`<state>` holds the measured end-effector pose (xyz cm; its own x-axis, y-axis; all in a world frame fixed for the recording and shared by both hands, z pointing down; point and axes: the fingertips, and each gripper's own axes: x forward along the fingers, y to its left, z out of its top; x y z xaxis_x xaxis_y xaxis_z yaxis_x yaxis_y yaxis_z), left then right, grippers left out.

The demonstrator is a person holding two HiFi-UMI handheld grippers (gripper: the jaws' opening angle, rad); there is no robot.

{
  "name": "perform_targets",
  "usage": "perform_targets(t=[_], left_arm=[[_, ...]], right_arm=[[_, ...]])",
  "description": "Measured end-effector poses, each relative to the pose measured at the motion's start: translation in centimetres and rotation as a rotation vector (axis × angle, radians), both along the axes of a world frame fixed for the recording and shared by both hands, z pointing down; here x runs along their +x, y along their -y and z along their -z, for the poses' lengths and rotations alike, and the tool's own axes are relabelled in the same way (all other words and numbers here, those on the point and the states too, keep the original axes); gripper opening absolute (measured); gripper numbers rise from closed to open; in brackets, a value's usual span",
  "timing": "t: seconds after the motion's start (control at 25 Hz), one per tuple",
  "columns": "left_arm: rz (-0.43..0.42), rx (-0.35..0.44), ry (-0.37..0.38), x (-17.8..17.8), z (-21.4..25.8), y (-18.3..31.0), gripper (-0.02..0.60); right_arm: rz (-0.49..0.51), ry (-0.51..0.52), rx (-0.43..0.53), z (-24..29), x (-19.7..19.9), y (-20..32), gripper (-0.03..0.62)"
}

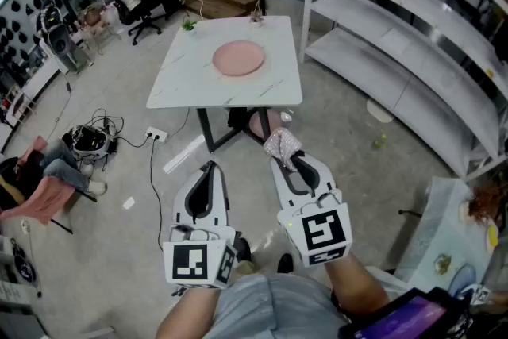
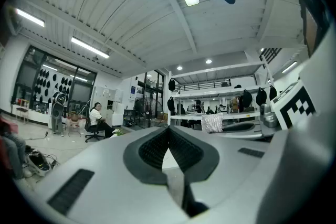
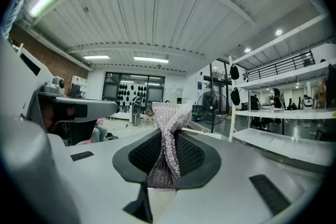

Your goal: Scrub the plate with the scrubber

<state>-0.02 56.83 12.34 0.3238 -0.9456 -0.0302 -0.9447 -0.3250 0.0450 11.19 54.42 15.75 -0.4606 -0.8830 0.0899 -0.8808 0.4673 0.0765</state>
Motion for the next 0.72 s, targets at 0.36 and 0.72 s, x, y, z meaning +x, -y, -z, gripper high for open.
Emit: perform_targets(t=[0.36,0.72], left_arm=[[0.016,-0.011,-0.001,1.2,-1.2,-0.7,0.008],[0.071,-0.057,0.003,0.4,-3.1,2.4,0.008]], right_arm=[[0.004,-0.009,0.006,-1.0,1.7,-0.7,0.094],[-0.013,0.043,-0.048,-2.8,3.9,3.2,0.098]])
